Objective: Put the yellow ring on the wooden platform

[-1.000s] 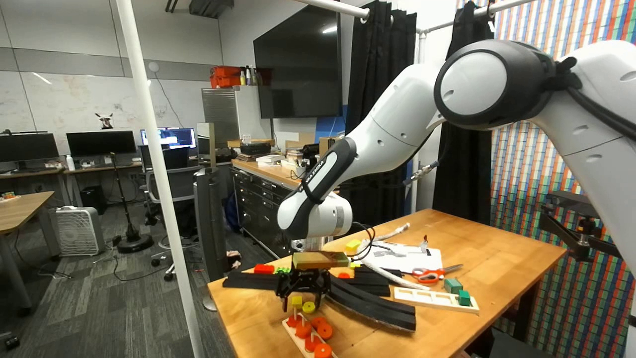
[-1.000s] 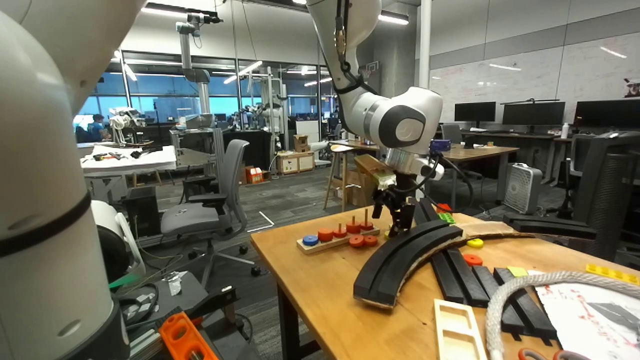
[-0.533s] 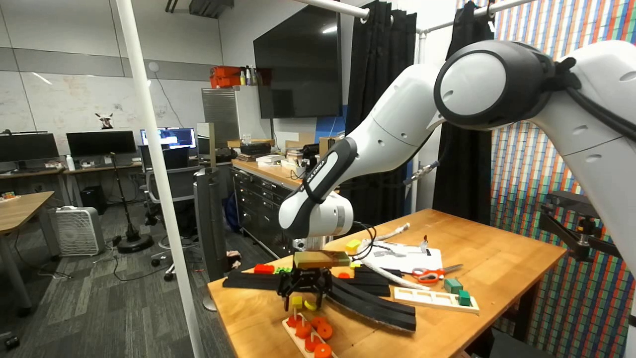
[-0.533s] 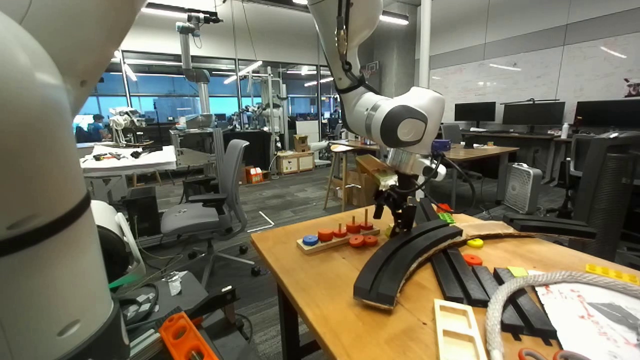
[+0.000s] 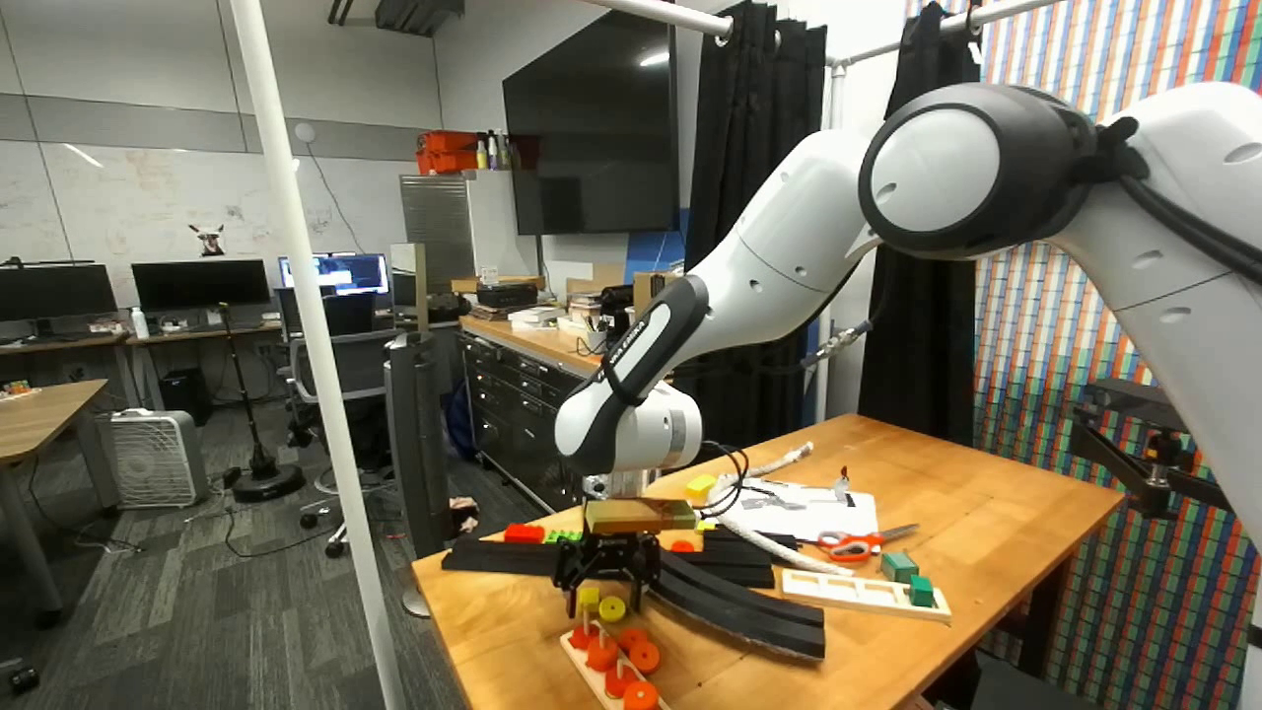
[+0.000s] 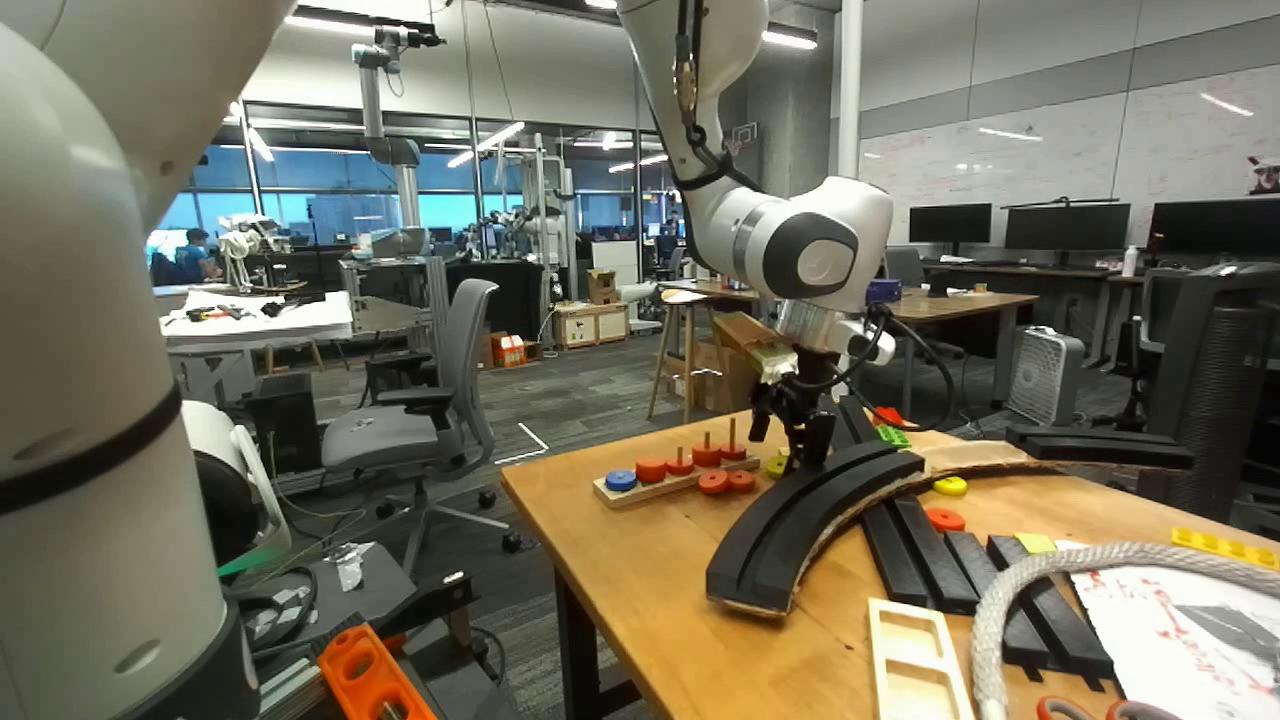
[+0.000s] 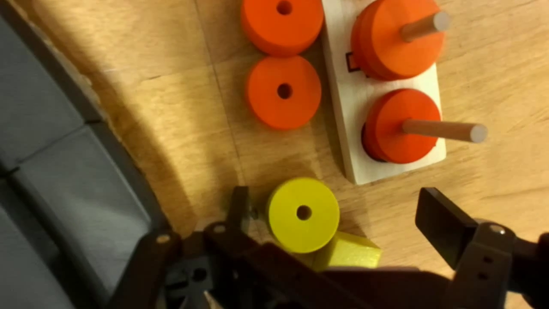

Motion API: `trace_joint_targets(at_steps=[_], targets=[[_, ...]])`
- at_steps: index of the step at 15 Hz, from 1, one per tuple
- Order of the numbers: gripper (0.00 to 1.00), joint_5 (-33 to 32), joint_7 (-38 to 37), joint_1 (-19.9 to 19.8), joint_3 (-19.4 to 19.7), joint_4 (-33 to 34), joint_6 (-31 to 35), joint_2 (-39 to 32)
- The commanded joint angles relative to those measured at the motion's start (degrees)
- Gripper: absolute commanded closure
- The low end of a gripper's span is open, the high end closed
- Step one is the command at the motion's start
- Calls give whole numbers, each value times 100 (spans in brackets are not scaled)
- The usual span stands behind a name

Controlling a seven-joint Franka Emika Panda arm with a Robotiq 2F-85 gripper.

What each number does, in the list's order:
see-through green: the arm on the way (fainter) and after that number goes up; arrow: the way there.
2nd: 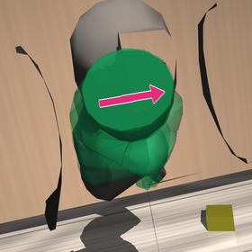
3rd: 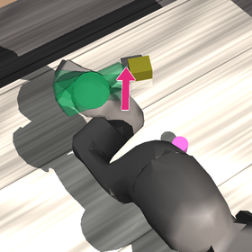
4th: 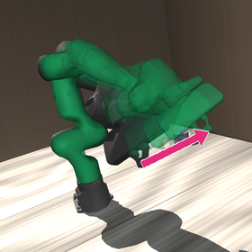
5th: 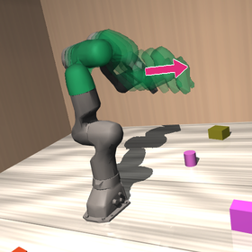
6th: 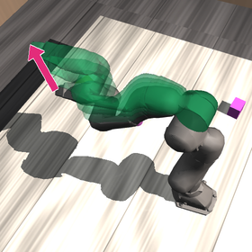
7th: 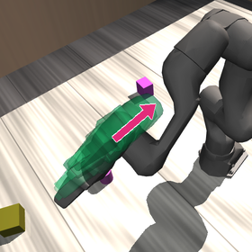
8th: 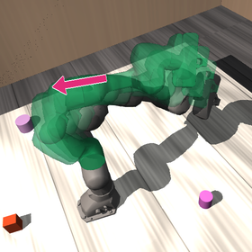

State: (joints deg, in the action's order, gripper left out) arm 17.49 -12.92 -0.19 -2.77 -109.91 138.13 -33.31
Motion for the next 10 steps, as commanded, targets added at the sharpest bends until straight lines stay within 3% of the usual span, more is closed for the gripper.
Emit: trace_joint_targets(at_steps=[1, 10], targets=[[0, 4, -42, 19, 38, 193, -136, -106], [0, -219, -605, 168, 324, 172, -224, -109]])
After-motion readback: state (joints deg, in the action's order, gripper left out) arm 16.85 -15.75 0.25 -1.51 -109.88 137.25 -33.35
